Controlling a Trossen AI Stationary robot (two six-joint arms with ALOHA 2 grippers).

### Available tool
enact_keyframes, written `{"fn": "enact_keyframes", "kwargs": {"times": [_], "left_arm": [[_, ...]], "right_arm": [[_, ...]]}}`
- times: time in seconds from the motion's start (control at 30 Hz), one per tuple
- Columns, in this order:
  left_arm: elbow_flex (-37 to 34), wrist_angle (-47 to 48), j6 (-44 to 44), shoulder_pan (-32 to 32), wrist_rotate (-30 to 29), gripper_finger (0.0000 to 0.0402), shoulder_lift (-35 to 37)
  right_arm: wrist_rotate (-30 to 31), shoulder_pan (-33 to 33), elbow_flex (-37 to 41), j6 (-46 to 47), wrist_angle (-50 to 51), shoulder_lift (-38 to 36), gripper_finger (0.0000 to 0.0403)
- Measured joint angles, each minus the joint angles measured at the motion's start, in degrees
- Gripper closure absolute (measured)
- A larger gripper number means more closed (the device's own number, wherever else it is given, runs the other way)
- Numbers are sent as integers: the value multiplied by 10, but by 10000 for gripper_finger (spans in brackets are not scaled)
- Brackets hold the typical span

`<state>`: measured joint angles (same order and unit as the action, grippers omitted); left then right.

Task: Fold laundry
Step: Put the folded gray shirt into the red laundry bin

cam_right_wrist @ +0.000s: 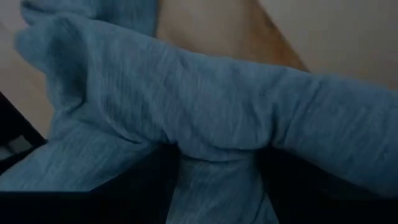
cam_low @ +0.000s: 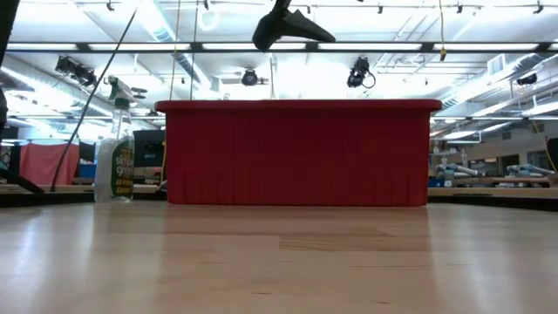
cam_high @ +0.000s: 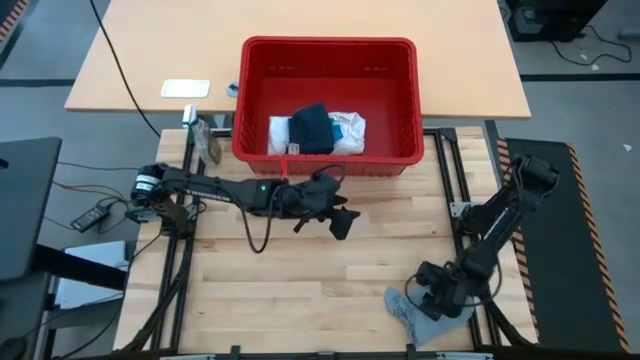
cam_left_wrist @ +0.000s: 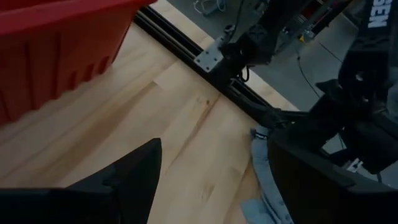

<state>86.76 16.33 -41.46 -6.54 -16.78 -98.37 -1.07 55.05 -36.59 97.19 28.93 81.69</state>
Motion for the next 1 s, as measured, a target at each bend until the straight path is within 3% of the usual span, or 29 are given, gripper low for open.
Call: {"fn": "enact_keyframes", "kwargs": {"times": [0.1,0.2,0.3,0.5,0.63,0.73,0.9,1.0], "left_arm": [[0,2,1,-7,0,107,0],[0,14,1,-9,2,107,0],[0,37,-4,-1,2,107,0],[0,97,-60,12,31,107,1],[0,113,-57,5,57,107,-15],[0,105,-60,10,110,107,-52],[0,77,-100,30,173,107,-124],[0,62,-109,41,204,106,-164]], "right_arm": [[10,-59,1,-56,-43,11,167],[99,-136,1,-83,-52,5,167],[153,-215,3,-97,-69,-6,167],[150,-330,4,-170,-104,-48,167],[88,-354,3,-230,-92,-107,167],[47,-346,3,-233,-20,-158,166],[46,-324,3,-188,108,-222,166],[58,-319,8,-173,130,-235,165]]}}
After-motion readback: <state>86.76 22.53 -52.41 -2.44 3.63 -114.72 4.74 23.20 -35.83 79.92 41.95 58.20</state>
